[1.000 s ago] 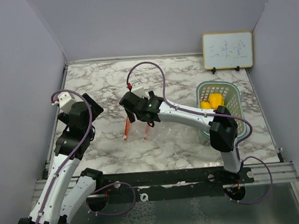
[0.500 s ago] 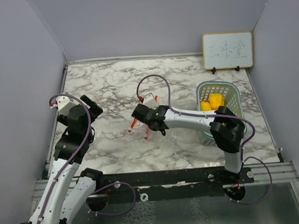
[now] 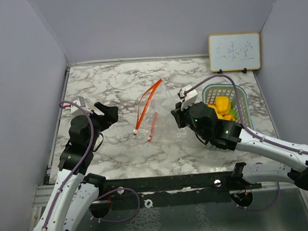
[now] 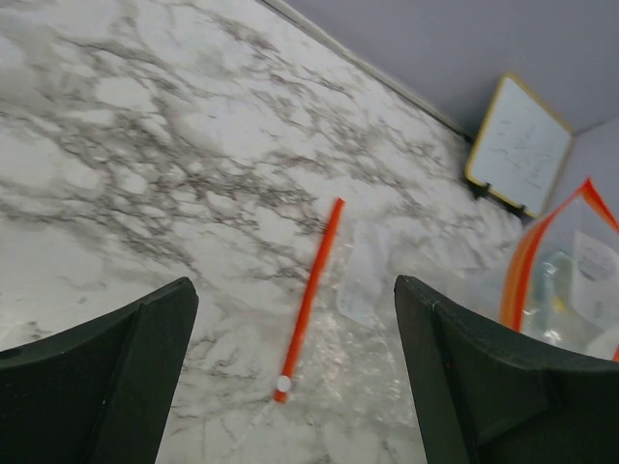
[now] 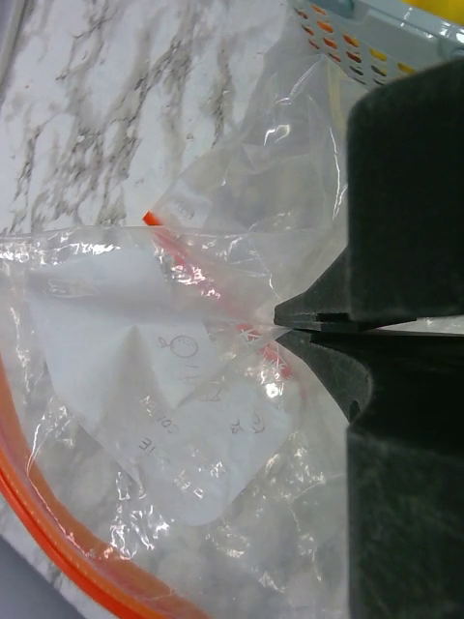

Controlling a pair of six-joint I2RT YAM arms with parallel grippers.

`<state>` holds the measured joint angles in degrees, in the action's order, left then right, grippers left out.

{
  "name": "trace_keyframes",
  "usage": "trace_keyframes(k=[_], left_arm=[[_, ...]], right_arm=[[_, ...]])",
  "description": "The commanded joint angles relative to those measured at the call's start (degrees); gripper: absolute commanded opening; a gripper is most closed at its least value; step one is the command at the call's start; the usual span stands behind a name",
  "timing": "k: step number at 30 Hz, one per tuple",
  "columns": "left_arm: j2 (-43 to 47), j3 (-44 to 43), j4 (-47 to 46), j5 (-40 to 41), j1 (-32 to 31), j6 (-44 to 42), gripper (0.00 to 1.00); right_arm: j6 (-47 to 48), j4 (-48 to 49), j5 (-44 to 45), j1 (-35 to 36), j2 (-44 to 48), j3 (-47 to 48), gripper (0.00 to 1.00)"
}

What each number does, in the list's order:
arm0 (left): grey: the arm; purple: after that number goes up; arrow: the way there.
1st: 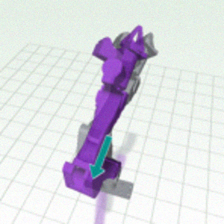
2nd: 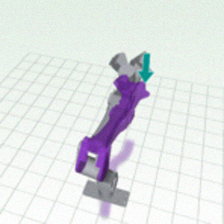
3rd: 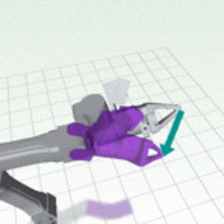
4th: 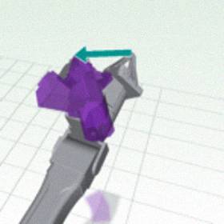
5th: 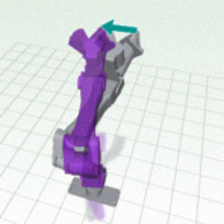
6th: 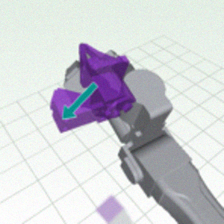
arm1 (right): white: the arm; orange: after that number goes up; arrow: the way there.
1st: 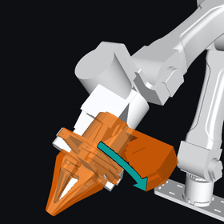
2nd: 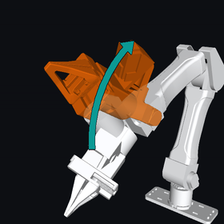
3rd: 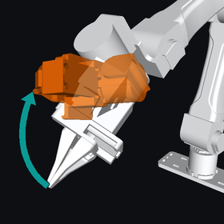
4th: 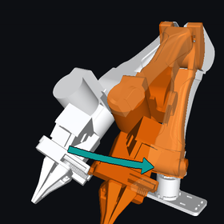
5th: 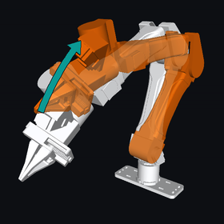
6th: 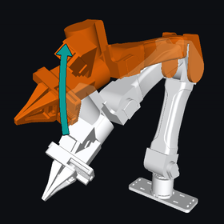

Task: Place the food in the zip-top bag and seal the zipper
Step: Pick up the zipper food storage bag at the center of the board.

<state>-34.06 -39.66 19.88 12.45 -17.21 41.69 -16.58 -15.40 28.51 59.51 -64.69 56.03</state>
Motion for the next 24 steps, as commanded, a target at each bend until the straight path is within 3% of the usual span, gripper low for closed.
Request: trace_keyframes(k=[1, 10, 24], left_arm=[[3.24, 2.29, -12.86, -20.05, 0.34, 7.48, 0.85], [3.63, 6.18, -27.91, -33.97, 0.26, 19.15, 0.79], [1.73, 9.11, -30.26, -37.95, 0.32, 19.24, 0.67]], right_arm=[[6.08, 9.49, -8.96, -0.09, 6.25, -5.77, 0.02], [7.35, 13.25, -15.18, -0.09, 12.33, -8.75, 0.02], [5.55, 16.37, -18.34, -0.09, 9.38, -7.76, 0.02]])
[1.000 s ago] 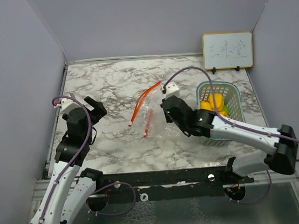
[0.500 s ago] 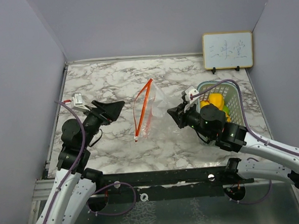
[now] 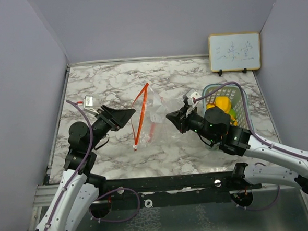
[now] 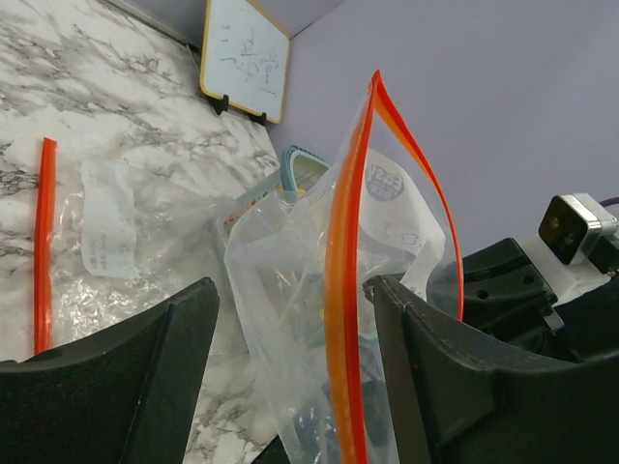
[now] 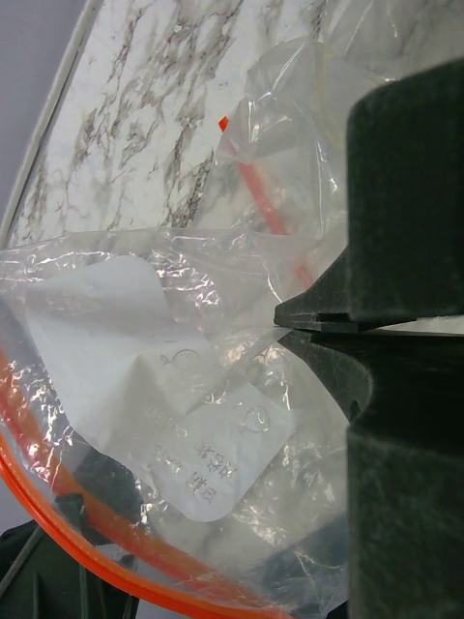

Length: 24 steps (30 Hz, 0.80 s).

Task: Place the food in the zip-top bag and seal the zipper
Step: Pick up the zipper food storage bag at the center of the board, then open the zipper of the food storage bag.

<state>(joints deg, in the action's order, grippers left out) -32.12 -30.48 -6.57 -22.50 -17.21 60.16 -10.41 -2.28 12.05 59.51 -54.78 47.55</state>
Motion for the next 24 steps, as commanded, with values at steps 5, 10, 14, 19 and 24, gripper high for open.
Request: trace_keyframes(k=[5, 10, 14, 19, 24], left_arm=[[-1.50, 1.51, -5.45, -4.60, 0.29, 0.93, 0.59], [-3.59, 2.83, -5.83, -6.69, 0.27, 0.46, 0.51], [-4.81, 3.27, -5.86, -7.81, 0.19, -0.36, 0.20], [-5.74, 0.56, 1.55, -4.88, 0.17, -5.09, 0.00], [-8.89, -9.00, 18.89, 8.51, 0.18, -14.09, 0.00]], right_arm=[[-1.13, 3.95, -1.86, -0.16, -1.57, 1.41, 0.02], [-1.86, 5.86, -1.74, -0.08, -3.00, 2.14, 0.02], [-2.29, 6.80, 0.04, -0.11, -3.90, 2.63, 0.02], [-4.23, 0.27, 8.96, -0.14, -5.81, 5.90, 0.16], [-4.86, -9.28, 11.40, -0.01, -6.88, 13.43, 0.52]])
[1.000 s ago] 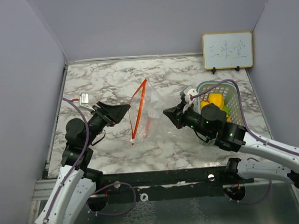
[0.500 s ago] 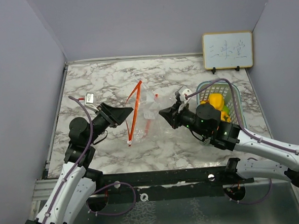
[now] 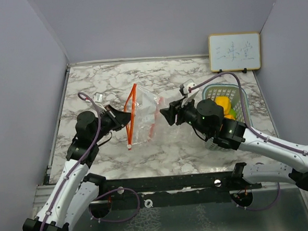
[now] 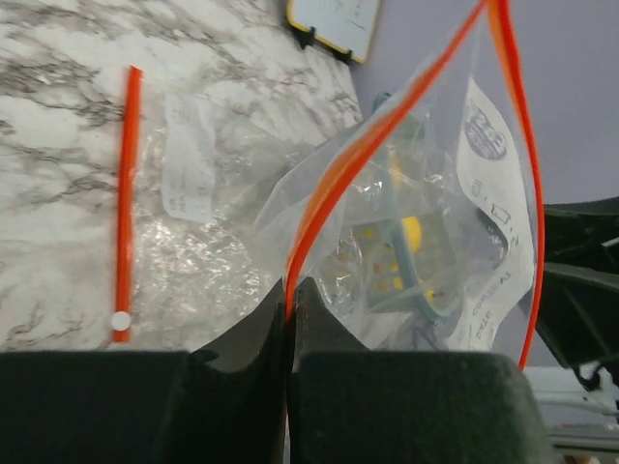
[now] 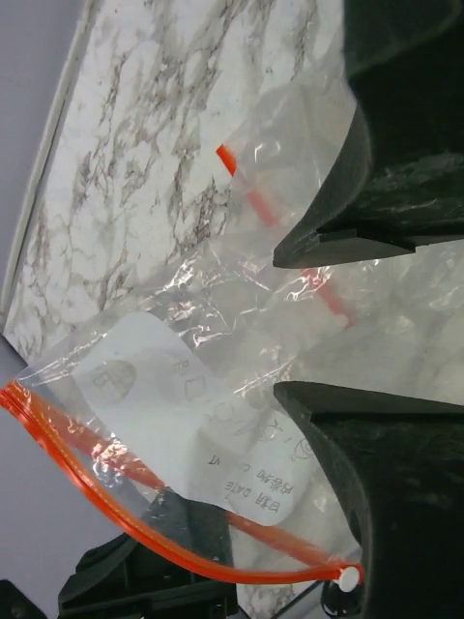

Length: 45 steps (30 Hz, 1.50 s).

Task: Place the food in the zip-top bag and seal the zipper
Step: Open the zipper of the food storage bag.

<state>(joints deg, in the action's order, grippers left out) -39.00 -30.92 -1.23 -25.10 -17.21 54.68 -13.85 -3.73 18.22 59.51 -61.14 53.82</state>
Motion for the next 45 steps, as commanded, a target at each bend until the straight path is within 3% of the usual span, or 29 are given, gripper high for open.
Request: trace_keyframes(k=[1, 7, 14, 22, 27, 34, 39, 45], left_arm=[[-3.55, -11.38, 17.10, 14.41, 0.16, -10.02, 0.00], [-9.61, -22.05, 24.21, 23.06, -0.21, -13.33, 0.00], [-13.59, -25.06, 23.86, 27.62, -2.65, -13.48, 0.00], [-16.18, -22.81, 21.10, 31.48, -8.44, -12.63, 0.00], [-16.79, -22.86, 19.91, 33.15, -11.38, -12.23, 0.00], [-15.40, -24.02, 21.36, 37.17, -12.53, -15.16, 0.00], [-15.27, -29.85, 31.99, 47.98, -12.57, -21.55, 0.00], [-14.57, -33.71, 39.64, 53.13, -12.56, -24.66, 0.00]], right_arm=[[-1.94, -9.76, 5.06, -0.02, -1.55, 9.32, 0.54], [-9.67, -20.46, 2.41, 0.13, -12.75, 24.28, 0.59], [-18.28, -22.39, 2.41, 1.39, -24.61, 34.72, 0.61], [-19.64, -20.75, 2.27, 1.47, -30.98, 38.33, 0.61], [-21.93, -25.71, 9.12, 1.49, -34.20, 39.86, 0.62], [-28.92, -36.67, 23.13, 1.47, -33.65, 35.13, 0.57], [-37.24, -48.18, 31.68, 1.22, -28.60, 28.41, 0.52], [-40.89, -49.52, 30.98, -2.62, -22.09, 15.68, 0.52]])
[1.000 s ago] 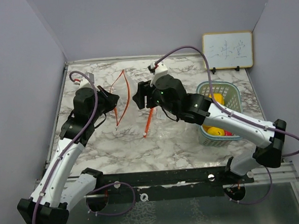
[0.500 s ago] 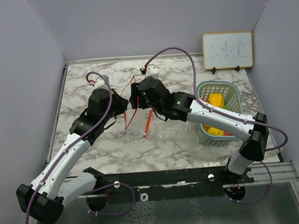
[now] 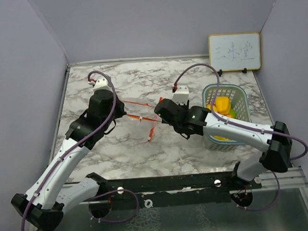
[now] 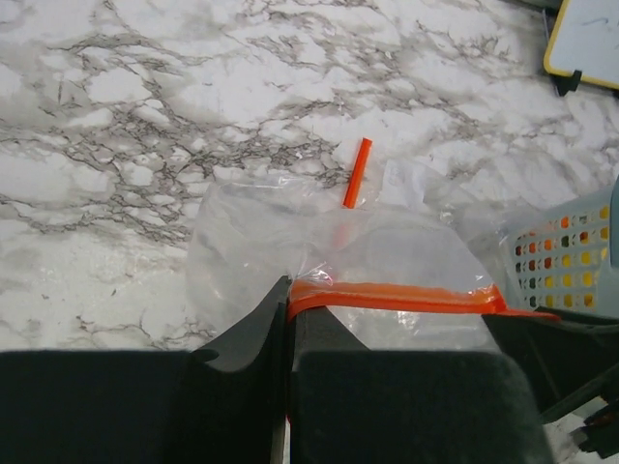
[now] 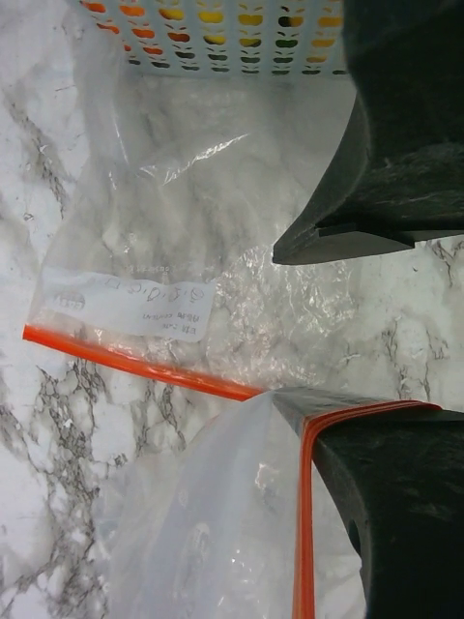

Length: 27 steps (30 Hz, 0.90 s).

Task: Place the food in the zip-top bag and seal the zipper
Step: Open the zipper of the food storage bag.

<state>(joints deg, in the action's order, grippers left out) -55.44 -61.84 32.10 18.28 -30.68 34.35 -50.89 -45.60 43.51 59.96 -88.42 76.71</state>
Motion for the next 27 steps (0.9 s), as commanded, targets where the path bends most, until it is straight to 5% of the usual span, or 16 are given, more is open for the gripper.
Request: trace_keyframes(k=[1, 10, 18, 23, 27], left_arm=[[1.97, -2.12, 6.30, 8.97, 0.86, -4.40, 0.00], [-0.39, 11.87, -8.20, -3.53, -0.31, 2.73, 0.00], [-5.47, 12.01, -13.13, -2.76, -3.50, 3.99, 0.00], [-9.14, 10.16, -14.50, -2.15, -5.96, 3.92, 0.00], [-10.87, 8.81, -14.50, -1.40, -7.46, 3.71, 0.00]], right_arm=[[-3.73, -6.83, 5.29, -3.47, 5.61, -8.59, 0.52], [10.01, 7.46, -3.73, -4.02, 6.44, -10.35, 0.59], [18.32, 14.97, -13.44, -4.02, 13.07, -10.95, 0.88], [16.36, 12.32, -19.16, -3.98, 17.25, -8.03, 0.90], [10.58, 1.83, -12.14, -3.98, 20.14, -4.42, 0.91]])
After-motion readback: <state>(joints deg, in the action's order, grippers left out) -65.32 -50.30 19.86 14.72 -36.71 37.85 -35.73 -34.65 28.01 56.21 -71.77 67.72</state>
